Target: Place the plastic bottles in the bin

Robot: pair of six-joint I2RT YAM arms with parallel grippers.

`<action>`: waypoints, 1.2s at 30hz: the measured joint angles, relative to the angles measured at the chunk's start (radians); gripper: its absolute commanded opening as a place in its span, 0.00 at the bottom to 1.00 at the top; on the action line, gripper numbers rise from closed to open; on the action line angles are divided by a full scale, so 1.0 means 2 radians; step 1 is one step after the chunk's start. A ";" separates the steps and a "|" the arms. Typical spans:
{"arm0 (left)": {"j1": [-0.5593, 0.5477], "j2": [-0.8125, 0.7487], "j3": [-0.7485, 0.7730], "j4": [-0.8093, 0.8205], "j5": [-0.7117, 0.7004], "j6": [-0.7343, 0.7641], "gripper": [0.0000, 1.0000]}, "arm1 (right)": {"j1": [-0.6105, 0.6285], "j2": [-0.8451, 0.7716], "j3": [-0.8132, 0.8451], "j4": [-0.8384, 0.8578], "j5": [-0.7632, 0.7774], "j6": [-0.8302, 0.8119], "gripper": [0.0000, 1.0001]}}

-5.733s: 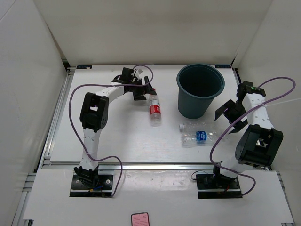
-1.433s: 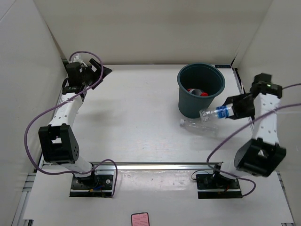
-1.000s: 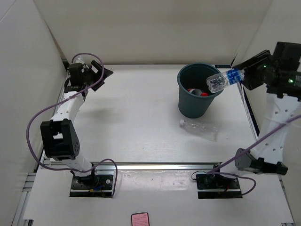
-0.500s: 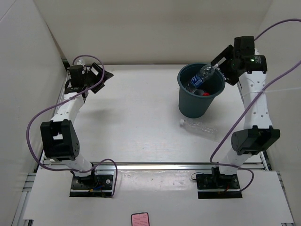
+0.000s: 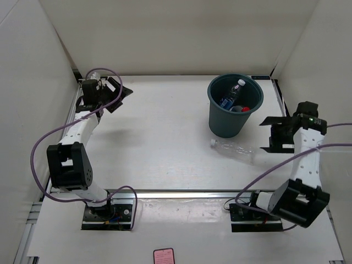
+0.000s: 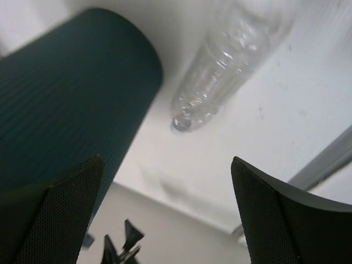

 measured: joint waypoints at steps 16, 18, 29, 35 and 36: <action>0.000 -0.019 -0.017 -0.005 -0.011 0.001 1.00 | 0.069 0.248 -0.048 0.079 -0.102 0.061 1.00; 0.000 -0.019 -0.017 -0.008 -0.011 0.004 1.00 | 0.073 0.274 -0.045 0.081 -0.099 0.058 1.00; 0.000 -0.019 -0.012 -0.032 -0.015 0.016 1.00 | 0.077 0.308 -0.041 0.068 -0.075 0.021 0.45; 0.000 -0.019 -0.006 -0.035 -0.024 0.023 1.00 | 0.082 0.259 -0.006 0.011 -0.030 -0.039 0.30; 0.000 -0.019 -0.006 -0.035 -0.025 0.023 1.00 | 0.088 0.242 0.017 -0.007 -0.014 -0.056 0.25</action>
